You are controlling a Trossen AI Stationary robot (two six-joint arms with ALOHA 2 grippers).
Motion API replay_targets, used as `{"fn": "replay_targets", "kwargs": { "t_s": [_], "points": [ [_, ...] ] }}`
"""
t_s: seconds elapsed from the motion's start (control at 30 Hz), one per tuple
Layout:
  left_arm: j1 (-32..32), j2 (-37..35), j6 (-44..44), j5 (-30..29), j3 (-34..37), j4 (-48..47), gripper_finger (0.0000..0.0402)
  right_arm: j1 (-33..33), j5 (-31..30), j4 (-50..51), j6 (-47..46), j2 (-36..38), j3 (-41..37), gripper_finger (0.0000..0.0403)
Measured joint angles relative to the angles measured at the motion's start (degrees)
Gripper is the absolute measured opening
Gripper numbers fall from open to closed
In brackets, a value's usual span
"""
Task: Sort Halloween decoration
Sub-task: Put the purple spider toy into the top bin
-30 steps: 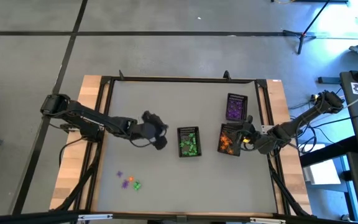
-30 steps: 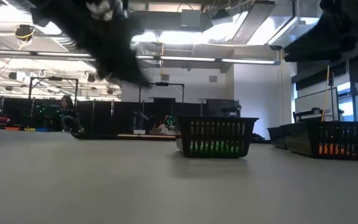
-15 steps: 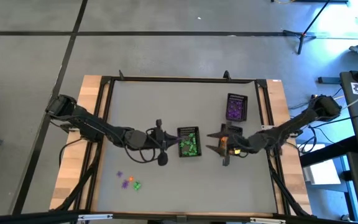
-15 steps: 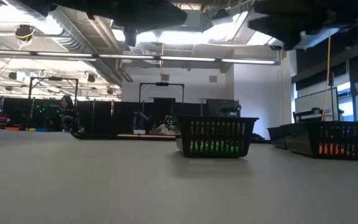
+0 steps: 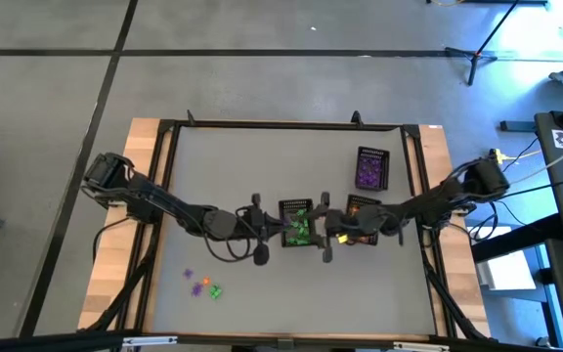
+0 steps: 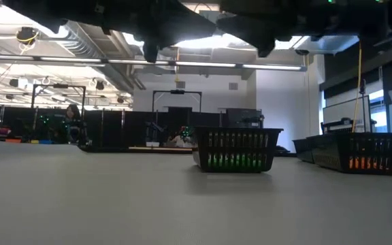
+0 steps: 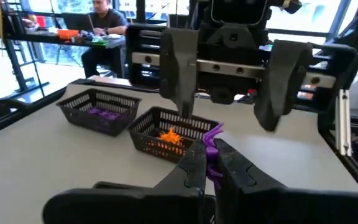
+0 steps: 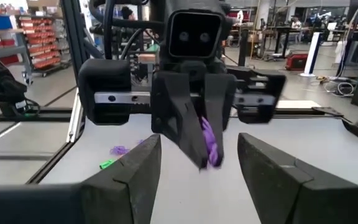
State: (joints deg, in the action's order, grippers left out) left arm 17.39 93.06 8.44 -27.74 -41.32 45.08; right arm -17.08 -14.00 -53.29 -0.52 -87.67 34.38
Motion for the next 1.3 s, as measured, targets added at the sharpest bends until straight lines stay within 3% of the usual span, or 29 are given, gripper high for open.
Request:
{"fn": "replay_targets", "kwargs": {
  "t_s": [0.43, 0.6, 0.9, 1.0, 1.3],
  "points": [
    [-0.22, 1.28, -0.06, 1.49, 0.0, 0.52, 0.0001, -0.11, 0.08, 4.51, 0.99, -4.1, 5.08, 0.0201],
    [-0.22, 1.28, -0.06, 2.03, -0.01, 0.42, 0.0001, -0.11, 0.07, 4.76, 1.03, -4.12, 5.08, 0.0151],
    [-0.13, 1.28, -0.02, 2.25, 0.0, -0.57, 0.0001, -0.13, 0.75, 5.41, 2.59, -4.1, 5.08, 0.0018],
    [-0.13, 1.28, 0.65, 2.37, 0.0, -1.13, 0.0003, -0.09, 0.58, 5.48, 3.52, -4.1, 5.08, 0.0009],
    [-0.17, 1.06, 3.48, 2.8, -0.02, -3.7, 0.0092, -0.17, -2.38, 6.4, 4.28, -3.96, 5.06, 0.0003]
  ]
}}
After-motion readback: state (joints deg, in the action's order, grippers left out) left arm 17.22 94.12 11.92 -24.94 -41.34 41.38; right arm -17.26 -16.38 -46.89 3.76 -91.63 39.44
